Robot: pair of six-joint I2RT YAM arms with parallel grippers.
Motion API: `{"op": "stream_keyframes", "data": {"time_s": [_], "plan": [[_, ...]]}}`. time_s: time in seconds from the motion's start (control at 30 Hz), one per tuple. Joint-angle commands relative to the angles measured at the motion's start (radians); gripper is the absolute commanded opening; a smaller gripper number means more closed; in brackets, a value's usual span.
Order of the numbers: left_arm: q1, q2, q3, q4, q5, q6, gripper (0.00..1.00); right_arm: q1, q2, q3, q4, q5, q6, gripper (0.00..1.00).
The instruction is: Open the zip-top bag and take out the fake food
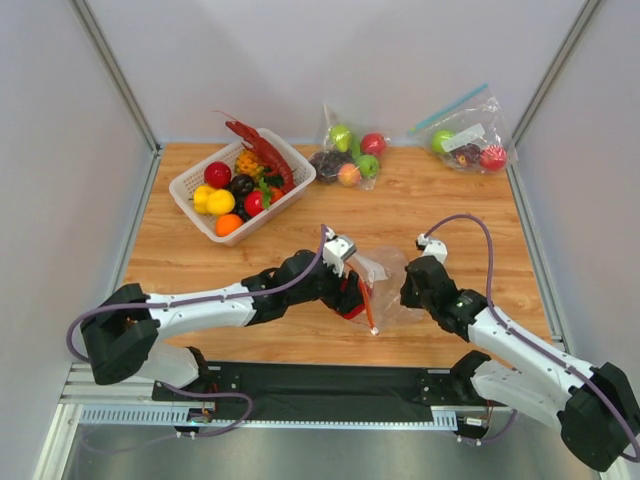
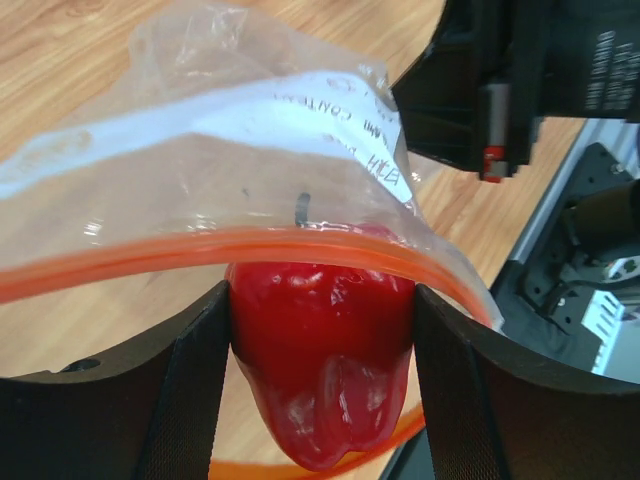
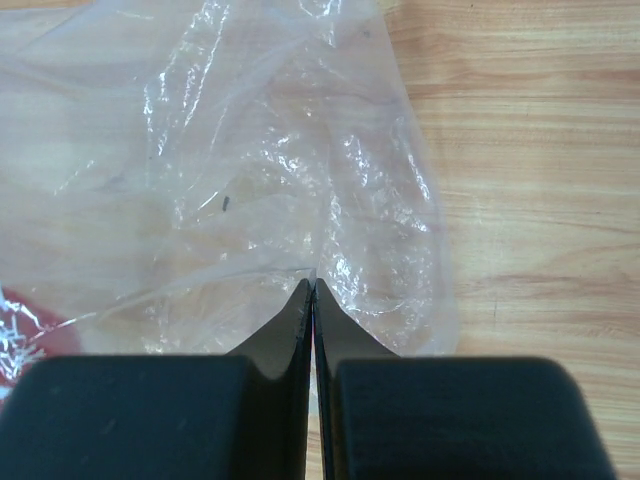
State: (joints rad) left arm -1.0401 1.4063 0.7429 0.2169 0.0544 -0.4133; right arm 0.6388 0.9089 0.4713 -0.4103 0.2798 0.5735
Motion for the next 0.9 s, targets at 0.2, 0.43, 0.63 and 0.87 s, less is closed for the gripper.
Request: {"op": "stream_keyframes", "data": {"time_s": [0.2, 0.43, 0.63, 0.87], "plan": [[0.034, -0.191, -0.024, -0.138, 0.070, -0.012, 0.12, -0.018, 0.047, 0.053, 0.044, 0.021, -0.049, 0.00], [0.046, -0.357, -0.002, -0.345, 0.094, 0.028, 0.13, -0.028, 0.070, 0.069, 0.050, 0.016, -0.058, 0.00], [0.112, -0.509, 0.070, -0.585, 0.211, 0.048, 0.14, -0.030, 0.070, 0.078, 0.045, 0.009, -0.063, 0.00], [0.405, -0.615, 0.191, -0.819, 0.317, 0.131, 0.15, -0.030, 0.048, 0.067, 0.045, -0.016, -0.057, 0.00]]}}
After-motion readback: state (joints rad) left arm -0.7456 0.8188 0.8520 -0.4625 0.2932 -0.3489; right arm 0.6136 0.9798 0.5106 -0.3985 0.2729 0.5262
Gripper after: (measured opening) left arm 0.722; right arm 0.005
